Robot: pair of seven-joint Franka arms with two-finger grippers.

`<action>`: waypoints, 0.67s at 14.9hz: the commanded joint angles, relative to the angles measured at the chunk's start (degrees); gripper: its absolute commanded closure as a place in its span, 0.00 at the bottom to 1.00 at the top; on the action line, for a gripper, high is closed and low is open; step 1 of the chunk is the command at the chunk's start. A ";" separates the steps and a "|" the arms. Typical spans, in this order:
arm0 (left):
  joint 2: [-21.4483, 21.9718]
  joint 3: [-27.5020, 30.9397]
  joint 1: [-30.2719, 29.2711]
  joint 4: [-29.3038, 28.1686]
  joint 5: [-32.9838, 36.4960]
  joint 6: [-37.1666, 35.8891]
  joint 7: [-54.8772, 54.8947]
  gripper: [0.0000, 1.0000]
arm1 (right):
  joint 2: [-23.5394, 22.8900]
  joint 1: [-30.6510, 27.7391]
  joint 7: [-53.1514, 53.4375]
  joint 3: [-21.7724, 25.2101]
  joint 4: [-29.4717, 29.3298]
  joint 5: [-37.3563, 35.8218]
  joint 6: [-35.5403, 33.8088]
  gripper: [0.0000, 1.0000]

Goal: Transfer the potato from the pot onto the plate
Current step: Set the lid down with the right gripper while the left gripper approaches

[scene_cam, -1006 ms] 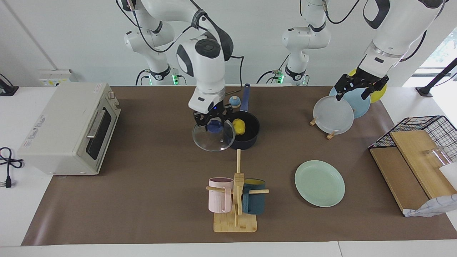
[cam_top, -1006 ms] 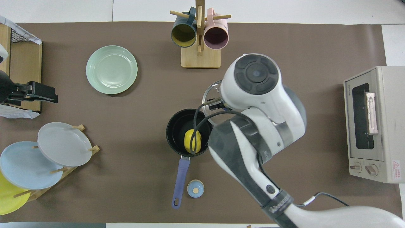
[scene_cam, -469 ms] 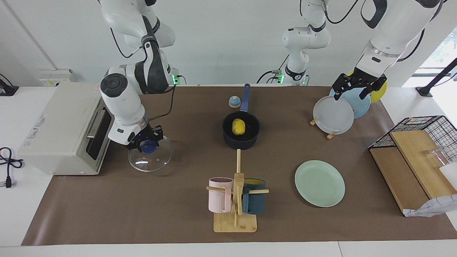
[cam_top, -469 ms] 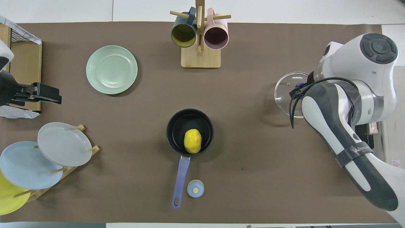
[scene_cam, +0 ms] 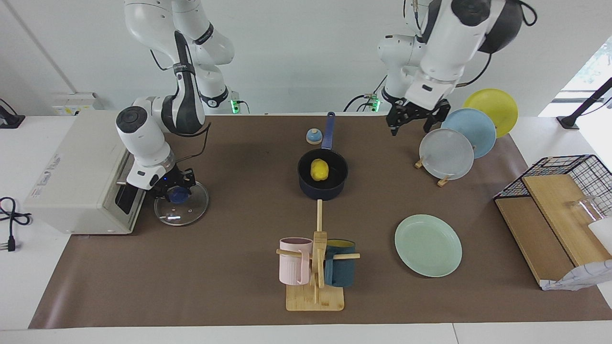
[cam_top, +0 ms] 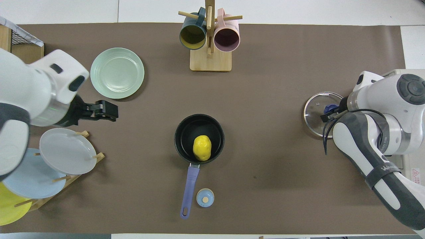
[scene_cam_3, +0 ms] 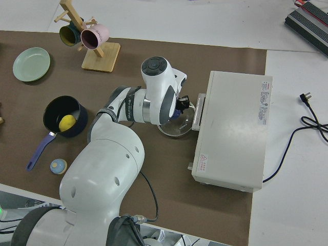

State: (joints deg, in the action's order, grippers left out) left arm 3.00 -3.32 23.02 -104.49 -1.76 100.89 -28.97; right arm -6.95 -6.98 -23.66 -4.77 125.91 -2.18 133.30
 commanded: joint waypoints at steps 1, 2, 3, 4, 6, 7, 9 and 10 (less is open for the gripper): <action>-2.01 1.03 5.52 -7.65 -1.41 10.71 -7.74 0.00 | 2.55 -1.37 -1.92 -0.85 3.03 0.51 1.17 0.29; -4.82 1.03 7.28 -7.66 -1.41 12.91 -10.64 0.00 | 2.55 -1.37 -1.92 -0.85 2.94 0.51 1.17 0.08; -6.85 1.03 8.78 -7.75 -1.41 15.63 -12.85 0.00 | 2.46 -1.45 -1.74 -0.94 2.33 0.51 0.39 0.00; -7.74 1.12 9.84 -8.18 -1.41 17.31 -14.52 0.00 | 2.29 -1.28 -1.22 -0.94 0.84 0.86 -0.40 0.00; -8.27 1.03 11.33 -8.97 -1.41 19.25 -15.85 0.00 | 2.11 -0.67 2.19 -0.94 -5.90 1.39 -7.39 0.00; -9.06 1.03 11.78 -9.24 -1.41 20.83 -17.34 0.00 | 2.03 -0.58 4.13 -1.20 -11.33 1.30 -13.53 0.00; -11.25 1.03 12.92 -9.24 -1.41 23.12 -18.06 0.00 | 1.76 0.12 8.17 -1.29 -21.62 1.12 -24.70 0.00; -11.87 1.03 13.01 -9.33 -1.41 23.65 -18.23 0.00 | 2.37 0.56 11.58 -1.20 -24.89 0.34 -27.63 0.00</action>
State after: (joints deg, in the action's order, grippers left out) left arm -7.93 -3.38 34.55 -112.83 -2.31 122.09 -46.25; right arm -4.45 -6.82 -16.91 -5.61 109.13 -1.61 113.07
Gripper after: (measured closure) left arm 0.000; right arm 0.000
